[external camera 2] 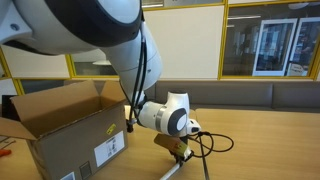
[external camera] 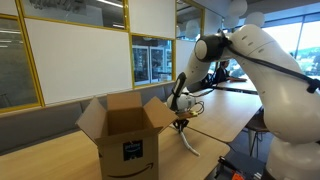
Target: Put the measuring tape, turnip plushie and the rope in the box respectively then move the box to the right, then put the black object in the box
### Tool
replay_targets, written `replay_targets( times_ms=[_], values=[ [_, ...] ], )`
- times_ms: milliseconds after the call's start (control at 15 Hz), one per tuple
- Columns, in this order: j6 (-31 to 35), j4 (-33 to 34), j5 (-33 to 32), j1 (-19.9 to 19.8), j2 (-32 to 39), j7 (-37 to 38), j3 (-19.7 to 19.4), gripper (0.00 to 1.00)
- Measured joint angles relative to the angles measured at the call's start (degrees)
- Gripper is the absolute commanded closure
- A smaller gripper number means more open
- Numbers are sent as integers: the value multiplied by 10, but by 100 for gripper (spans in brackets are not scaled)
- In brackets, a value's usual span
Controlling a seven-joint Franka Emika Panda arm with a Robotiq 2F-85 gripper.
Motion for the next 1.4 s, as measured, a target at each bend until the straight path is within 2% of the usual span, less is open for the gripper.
replay_targets(
  times_ms=[200,467,867,1200,1333,1400],
  values=[
    [12,-35,0,10,-35,19,-23,84],
    [32,-97,-17,42,-126,52,-55,86],
    [44,-166,-118,118,-290,170,-94,85],
    [32,-178,-256,149,-415,307,-89,85],
    [11,-177,-297,161,-464,352,-75,85],
    [-3,-177,-304,158,-487,366,-56,85]
  ],
)
